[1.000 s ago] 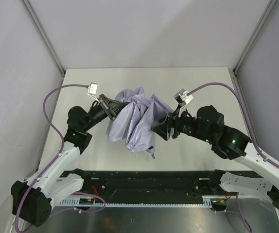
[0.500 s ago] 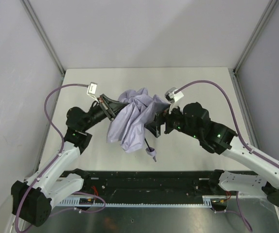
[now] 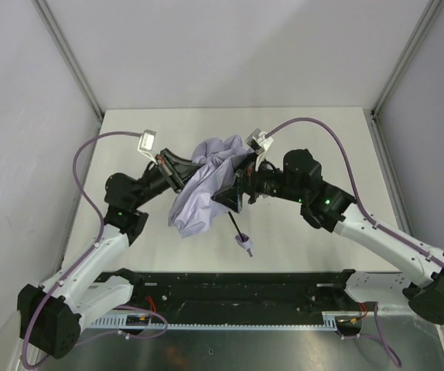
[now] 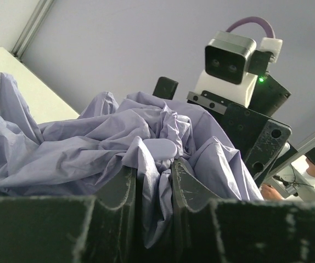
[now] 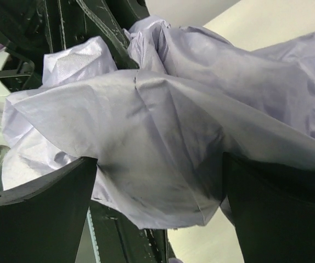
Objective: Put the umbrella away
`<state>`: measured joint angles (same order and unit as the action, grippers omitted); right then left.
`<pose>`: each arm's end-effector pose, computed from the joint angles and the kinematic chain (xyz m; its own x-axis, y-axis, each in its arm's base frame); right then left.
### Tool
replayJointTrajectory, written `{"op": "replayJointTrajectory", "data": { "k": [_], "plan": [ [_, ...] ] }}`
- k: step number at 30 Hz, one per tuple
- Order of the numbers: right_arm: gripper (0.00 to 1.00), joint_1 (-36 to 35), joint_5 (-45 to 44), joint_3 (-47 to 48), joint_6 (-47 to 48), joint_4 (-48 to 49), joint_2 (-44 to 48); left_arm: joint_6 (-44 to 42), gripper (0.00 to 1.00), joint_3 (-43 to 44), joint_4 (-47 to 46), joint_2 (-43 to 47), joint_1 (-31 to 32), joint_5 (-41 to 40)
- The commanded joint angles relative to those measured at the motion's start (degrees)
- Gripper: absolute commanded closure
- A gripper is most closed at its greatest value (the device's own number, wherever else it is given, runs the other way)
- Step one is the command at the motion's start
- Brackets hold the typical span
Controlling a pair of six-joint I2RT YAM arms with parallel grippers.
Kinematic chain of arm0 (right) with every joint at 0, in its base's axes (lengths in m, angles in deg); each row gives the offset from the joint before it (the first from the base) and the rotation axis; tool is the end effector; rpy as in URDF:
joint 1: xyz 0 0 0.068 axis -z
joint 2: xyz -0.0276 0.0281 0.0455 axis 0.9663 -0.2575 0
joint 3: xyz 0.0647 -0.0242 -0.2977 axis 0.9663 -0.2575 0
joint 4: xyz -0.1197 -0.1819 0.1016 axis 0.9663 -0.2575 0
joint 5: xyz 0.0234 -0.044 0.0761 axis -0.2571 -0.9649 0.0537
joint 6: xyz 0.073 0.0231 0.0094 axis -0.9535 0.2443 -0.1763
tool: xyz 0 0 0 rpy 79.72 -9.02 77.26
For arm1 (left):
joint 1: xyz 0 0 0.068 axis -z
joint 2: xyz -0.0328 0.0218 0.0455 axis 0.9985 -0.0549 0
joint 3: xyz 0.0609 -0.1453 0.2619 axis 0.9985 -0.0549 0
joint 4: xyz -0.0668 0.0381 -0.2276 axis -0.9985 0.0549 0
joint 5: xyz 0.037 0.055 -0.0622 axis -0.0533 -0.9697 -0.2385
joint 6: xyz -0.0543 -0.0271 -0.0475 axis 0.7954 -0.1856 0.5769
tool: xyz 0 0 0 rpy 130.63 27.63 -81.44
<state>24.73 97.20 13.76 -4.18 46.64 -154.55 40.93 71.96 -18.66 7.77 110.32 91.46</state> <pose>0.1495 0.2112 0.4199 -0.3389 0.0152 -0.9407 -0.8631 0.3929 0.3173 0.1588 -0.1128 0.3945 -0.5324 -0.5027 -0.6811 0.7318 0.1311 -0.6688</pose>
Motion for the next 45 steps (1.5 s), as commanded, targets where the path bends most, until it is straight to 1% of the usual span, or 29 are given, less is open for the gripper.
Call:
{"op": "replayJointTrajectory", "data": {
  "k": [1,9,16,19,22,25,27,28,30,31,33,35,36,40,42,43,44,45],
  "plan": [
    [0.01,1.5,8.7,0.4,-1.8,9.7,-2.5,1.6,1.00,2.7,-7.6,0.0,2.6,3.8],
    [0.01,0.2,6.2,0.3,3.1,9.7,-5.8,-0.6,1.00,5.5,-10.1,-1.9,7.7,7.2],
    [0.01,-1.7,9.3,0.4,3.5,11.3,-8.6,-2.6,1.00,7.3,-11.5,-2.6,11.1,9.3],
    [0.07,-2.0,10.5,0.3,3.7,11.8,-9.0,-3.0,1.00,7.7,-12.0,-2.5,11.7,10.3],
    [0.21,-2.0,12.4,0.0,3.4,13.0,-9.2,-3.3,1.00,7.8,-12.5,-2.5,12.5,10.9],
    [0.41,-2.1,14.6,-0.1,2.7,13.8,-9.5,-3.4,1.00,7.8,-12.8,-2.5,13.1,11.1],
    [0.58,-2.3,15.9,-0.3,2.2,13.9,-9.6,-3.4,1.00,7.8,-12.9,-2.3,13.2,11.1],
    [0.70,-2.4,16.2,-0.5,2.1,13.8,-9.5,-3.4,1.00,7.9,-12.9,-2.1,13.3,11.2],
    [0.88,-2.7,16.0,-1.0,2.0,13.6,-9.1,-3.4,1.00,8.1,-12.9,-1.8,13.2,11.1],
    [0.94,-2.8,15.9,-1.4,1.8,13.6,-8.7,-3.4,1.00,8.2,-12.9,-1.6,13.2,11.2],
    [0.99,-3.1,15.8,-2.8,1.5,14.0,-7.4,-3.3,1.00,8.3,-12.9,-1.5,13.3,11.3],
    [1.00,-3.1,15.4,-4.6,0.6,15.3,-5.5,-3.2,0.99,8.6,-12.9,-1.5,13.3,11.0],
    [1.00,-2.8,15.2,-5.8,0.0,16.0,-4.5,-3.1,0.94,8.7,-12.8,-1.6,13.2,10.8],
    [1.00,0.3,15.6,-9.7,-4.1,18.3,-1.1,-1.8,0.56,9.0,-12.3,-1.3,11.2,10.0],
    [1.00,1.9,16.2,-11.6,-5.6,19.5,0.5,-0.9,0.43,9.0,-11.3,-0.8,8.7,9.7],
    [1.00,2.5,16.6,-12.3,-6.0,19.6,1.2,-0.3,0.33,8.9,-10.8,-0.4,7.3,9.7],
    [1.00,2.9,17.0,-12.7,-6.3,19.6,1.9,0.2,0.17,8.9,-10.4,0.0,5.9,9.8],
    [1.00,3.2,17.2,-13.1,-6.4,19.4,2.6,0.7,0.09,8.9,-9.6,0.3,4.2,10.1]
  ]
}}
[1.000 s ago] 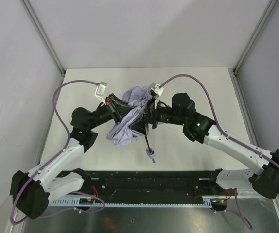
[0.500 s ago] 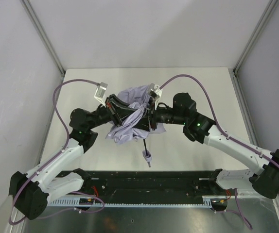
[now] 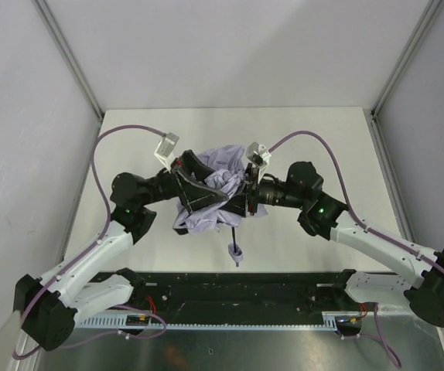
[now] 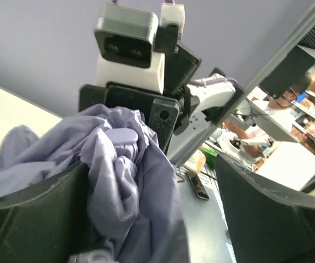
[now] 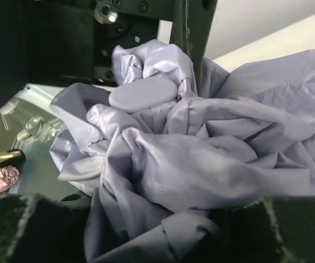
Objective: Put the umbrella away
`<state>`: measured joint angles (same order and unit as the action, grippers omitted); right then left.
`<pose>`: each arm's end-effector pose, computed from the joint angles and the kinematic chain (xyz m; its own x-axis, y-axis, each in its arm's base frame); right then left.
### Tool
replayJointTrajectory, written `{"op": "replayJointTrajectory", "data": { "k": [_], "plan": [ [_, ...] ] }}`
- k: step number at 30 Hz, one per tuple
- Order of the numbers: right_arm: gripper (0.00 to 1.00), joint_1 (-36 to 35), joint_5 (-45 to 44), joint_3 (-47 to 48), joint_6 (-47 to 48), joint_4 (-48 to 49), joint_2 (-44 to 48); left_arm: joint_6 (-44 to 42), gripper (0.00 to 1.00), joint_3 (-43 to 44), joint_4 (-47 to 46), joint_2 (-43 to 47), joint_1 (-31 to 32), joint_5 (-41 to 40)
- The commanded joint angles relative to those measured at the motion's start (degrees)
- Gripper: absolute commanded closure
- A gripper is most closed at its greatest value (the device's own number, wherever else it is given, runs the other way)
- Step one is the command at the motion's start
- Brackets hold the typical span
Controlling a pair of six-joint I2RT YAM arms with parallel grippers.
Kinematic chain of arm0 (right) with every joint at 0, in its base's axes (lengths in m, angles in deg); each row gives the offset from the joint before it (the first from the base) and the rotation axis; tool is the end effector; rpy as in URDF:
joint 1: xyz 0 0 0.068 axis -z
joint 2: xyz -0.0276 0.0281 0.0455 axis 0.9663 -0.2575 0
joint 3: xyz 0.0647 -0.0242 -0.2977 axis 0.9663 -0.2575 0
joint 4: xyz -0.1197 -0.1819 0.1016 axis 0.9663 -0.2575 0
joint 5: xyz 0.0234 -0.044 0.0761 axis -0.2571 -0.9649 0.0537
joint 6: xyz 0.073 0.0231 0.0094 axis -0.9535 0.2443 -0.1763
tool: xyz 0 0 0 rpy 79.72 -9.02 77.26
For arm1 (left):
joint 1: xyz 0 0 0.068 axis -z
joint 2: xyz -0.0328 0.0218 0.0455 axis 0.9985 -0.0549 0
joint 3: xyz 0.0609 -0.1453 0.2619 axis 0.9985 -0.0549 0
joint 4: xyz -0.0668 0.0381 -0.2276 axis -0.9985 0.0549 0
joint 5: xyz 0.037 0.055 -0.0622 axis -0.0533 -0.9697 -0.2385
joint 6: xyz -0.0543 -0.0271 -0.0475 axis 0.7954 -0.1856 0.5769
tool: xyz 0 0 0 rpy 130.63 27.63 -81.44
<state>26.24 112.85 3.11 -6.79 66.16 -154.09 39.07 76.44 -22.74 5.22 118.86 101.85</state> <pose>0.1408 0.2155 0.4003 -0.3007 0.0725 -0.9509 -0.9432 0.1251 0.3078 0.1342 -0.1416 0.4180 -0.5409 -0.3176 -0.7788 0.8349 -0.0910 -0.5427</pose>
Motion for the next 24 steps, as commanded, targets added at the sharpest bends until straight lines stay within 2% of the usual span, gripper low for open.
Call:
{"op": "replayJointTrajectory", "data": {
  "k": [1,4,8,11,13,15,18,21,24],
  "plan": [
    [1.00,1.9,1.3,-2.8,-3.9,-0.5,2.7,3.1,0.05,4.4,-4.8,3.2,-6.2,0.2],
    [1.00,3.4,0.0,-3.3,-4.0,-2.5,4.2,4.2,0.02,3.6,-2.5,4.5,-11.8,0.7],
    [1.00,8.3,-5.8,-2.8,-2.6,-8.1,6.0,-1.0,0.10,4.0,9.5,7.7,-18.9,-0.4],
    [1.00,13.3,-18.8,2.4,4.2,-20.6,5.4,-11.7,0.18,6.2,24.6,10.1,-20.7,-3.9],
    [1.00,15.6,-32.0,8.1,11.0,-28.3,3.3,-15.7,0.20,6.5,31.4,11.6,-20.8,-6.1],
    [1.00,16.5,-49.1,12.9,19.7,-30.6,0.8,-17.9,0.20,5.7,35.0,13.0,-20.9,-7.8],
    [1.00,19.1,-64.5,19.4,32.3,-26.8,-3.6,-19.6,0.19,4.3,38.3,14.9,-20.9,-9.7],
    [1.00,18.0,-74.8,21.5,48.7,-12.3,-9.4,-19.2,0.18,2.0,39.5,17.0,-20.7,-10.3],
    [1.00,15.2,-80.9,21.7,66.4,3.0,-19.0,-18.0,0.18,-0.5,40.5,19.6,-20.5,-11.6]
  ]
}}
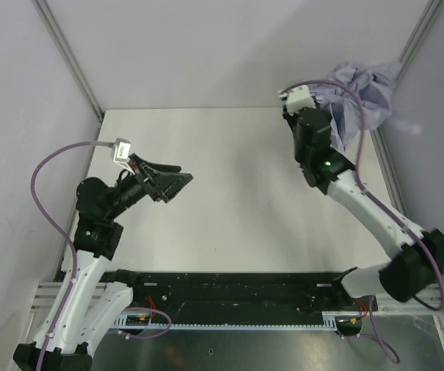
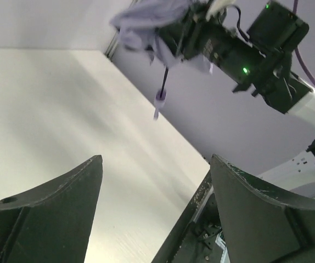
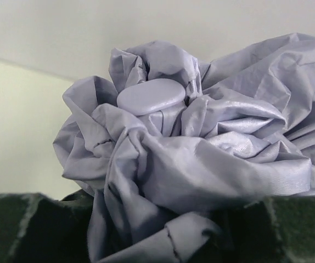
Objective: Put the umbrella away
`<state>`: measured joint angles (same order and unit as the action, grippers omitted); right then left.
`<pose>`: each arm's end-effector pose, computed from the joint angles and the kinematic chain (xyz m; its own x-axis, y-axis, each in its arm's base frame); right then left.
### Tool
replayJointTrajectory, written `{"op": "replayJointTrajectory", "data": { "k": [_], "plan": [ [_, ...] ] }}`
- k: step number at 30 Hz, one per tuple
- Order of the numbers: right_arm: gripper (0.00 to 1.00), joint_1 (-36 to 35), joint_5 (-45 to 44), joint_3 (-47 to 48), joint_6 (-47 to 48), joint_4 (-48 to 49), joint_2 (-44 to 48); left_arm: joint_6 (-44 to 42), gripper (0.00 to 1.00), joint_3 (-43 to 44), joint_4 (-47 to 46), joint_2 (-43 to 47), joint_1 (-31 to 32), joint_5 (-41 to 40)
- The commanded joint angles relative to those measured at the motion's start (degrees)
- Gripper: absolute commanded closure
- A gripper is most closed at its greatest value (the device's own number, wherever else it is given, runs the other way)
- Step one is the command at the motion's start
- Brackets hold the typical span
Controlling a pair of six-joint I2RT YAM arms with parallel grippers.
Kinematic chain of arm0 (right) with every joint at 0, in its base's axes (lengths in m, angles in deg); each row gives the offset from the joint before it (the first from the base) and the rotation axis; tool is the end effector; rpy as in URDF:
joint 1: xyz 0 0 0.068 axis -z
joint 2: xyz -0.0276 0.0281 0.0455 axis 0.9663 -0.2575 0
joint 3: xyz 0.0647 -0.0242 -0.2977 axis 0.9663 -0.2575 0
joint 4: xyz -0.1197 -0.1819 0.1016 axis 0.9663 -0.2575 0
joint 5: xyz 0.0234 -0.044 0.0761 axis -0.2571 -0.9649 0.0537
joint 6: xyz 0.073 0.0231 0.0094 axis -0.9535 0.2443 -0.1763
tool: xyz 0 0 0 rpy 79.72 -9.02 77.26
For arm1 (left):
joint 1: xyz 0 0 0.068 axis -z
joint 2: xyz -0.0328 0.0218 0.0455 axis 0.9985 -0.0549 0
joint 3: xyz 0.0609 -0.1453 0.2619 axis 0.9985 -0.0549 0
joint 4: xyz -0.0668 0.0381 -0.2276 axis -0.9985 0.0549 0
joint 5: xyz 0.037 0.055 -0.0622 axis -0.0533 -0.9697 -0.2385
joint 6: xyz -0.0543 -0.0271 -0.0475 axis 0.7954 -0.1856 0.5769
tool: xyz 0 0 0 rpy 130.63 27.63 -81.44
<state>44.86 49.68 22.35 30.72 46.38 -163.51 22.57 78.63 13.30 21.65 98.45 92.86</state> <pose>0.2725 0.1206 0.4334 -0.1104 -0.3806 -0.9181 -0.0423 0.9247 -0.3783 0.1209 -0.0672 0.4024 -0.3538 -0.4371 -0.8269 0.7027 0.4592 -0.5434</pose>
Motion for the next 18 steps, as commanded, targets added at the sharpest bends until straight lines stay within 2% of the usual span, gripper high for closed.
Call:
{"op": "replayJointTrajectory", "data": {
  "k": [1,4,8,13,18],
  "plan": [
    [1.00,-4.3,-19.0,2.6,33.2,26.3,-12.9,-1.1,0.18,-3.4,5.1,4.1,-0.1,-3.2],
    [1.00,-7.5,-18.9,2.5,37.5,28.4,-21.0,0.6,0.18,-5.5,6.0,7.7,-0.2,-4.5],
    [1.00,-13.6,-15.6,1.3,34.7,20.7,-28.7,0.8,0.16,-6.6,8.0,13.3,-0.2,-6.8],
    [1.00,-23.3,-8.9,-1.9,25.2,8.8,-34.7,0.5,0.15,-5.4,11.5,17.1,-0.2,-10.1],
    [1.00,-30.0,4.0,-4.3,14.7,-5.9,-39.0,2.2,0.14,-5.9,14.4,18.9,-0.2,-13.6]
  ]
}}
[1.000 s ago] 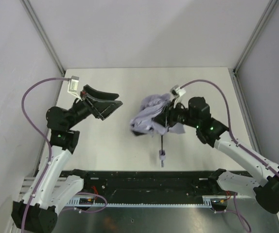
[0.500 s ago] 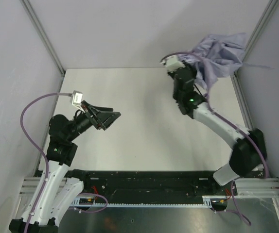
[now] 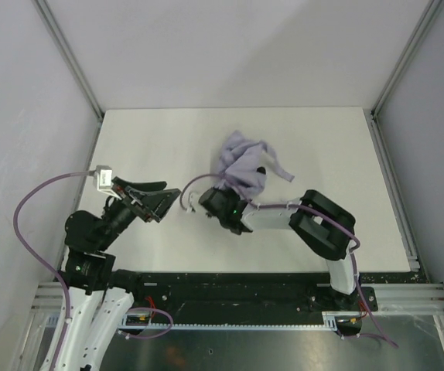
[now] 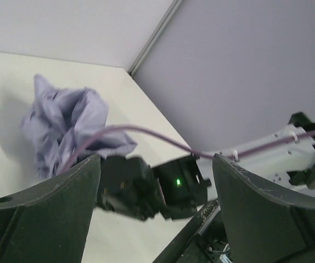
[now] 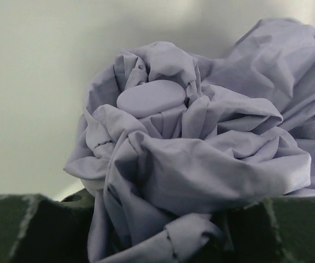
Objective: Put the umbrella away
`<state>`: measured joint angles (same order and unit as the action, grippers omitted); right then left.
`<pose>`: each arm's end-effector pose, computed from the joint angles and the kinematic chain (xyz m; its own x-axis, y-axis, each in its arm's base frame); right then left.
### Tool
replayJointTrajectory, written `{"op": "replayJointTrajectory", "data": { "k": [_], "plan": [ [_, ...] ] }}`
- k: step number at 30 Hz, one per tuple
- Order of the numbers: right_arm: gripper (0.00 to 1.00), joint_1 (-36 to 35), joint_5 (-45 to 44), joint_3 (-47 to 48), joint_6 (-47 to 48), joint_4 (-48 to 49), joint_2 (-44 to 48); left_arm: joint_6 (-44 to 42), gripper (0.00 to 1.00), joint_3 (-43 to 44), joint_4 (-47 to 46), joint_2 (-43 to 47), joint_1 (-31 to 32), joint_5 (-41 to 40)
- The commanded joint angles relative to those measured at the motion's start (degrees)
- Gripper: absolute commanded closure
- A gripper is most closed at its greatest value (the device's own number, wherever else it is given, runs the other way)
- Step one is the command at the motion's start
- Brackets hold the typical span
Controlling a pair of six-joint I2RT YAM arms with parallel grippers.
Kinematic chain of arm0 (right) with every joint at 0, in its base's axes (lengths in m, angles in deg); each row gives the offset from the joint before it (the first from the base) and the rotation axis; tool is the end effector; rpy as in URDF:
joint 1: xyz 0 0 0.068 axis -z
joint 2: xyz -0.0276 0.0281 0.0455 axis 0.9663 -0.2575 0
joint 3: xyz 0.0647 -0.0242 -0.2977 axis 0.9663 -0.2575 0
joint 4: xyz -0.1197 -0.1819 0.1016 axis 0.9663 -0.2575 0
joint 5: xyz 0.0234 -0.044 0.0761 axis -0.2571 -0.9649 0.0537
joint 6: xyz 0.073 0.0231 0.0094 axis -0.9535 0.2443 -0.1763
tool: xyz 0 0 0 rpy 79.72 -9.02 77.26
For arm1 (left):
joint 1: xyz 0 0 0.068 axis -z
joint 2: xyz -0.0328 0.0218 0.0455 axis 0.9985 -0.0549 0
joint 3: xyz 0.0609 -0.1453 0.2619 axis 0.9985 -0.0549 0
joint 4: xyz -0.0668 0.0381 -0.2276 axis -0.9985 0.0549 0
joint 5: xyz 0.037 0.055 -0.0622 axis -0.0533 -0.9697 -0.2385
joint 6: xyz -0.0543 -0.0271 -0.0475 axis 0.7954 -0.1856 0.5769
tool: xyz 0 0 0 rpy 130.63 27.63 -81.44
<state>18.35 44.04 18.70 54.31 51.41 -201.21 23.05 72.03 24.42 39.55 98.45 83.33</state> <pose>0.2664 0.3362 0.1893 0.0159 -0.9655 -0.2600 -0.5888 0.2012 -0.7829 0.0634 -0.0462 0.3657 -0.2837 -0.5192 -0.8062 0.6160 0.5457 -0.5682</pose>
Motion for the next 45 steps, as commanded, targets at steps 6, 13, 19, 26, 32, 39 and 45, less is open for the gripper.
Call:
{"op": "replayJointTrajectory", "data": {
  "k": [6,13,19,26,32,39,45],
  "plan": [
    [1.00,-4.1,33.3,-1.1,-15.8,-25.5,-4.0,6.1,0.16,-0.3,10.4,2.9,-0.3,-14.2],
    [1.00,0.7,57.1,1.7,-22.3,-32.9,-9.3,12.7,0.09,-0.5,20.3,-2.8,-0.3,-24.1],
    [1.00,4.3,68.5,2.4,-25.8,-31.6,-13.5,24.4,0.03,-5.6,21.7,-12.3,-0.2,-18.4],
    [1.00,7.0,72.5,2.5,-27.4,-29.6,-15.9,32.1,0.01,-11.4,20.9,-18.8,-0.4,-16.6],
    [1.00,8.9,75.8,2.4,-27.4,-28.4,-18.0,35.2,0.00,-16.1,7.8,-27.0,0.2,-8.2],
    [1.00,9.7,77.5,2.4,-28.2,-25.9,-19.6,41.0,0.01,-18.9,-4.5,-31.3,5.8,-8.6],
    [1.00,10.3,78.2,2.4,-28.5,-24.9,-19.2,44.5,0.01,-20.8,-12.8,-37.0,10.9,-12.3]
  ]
}}
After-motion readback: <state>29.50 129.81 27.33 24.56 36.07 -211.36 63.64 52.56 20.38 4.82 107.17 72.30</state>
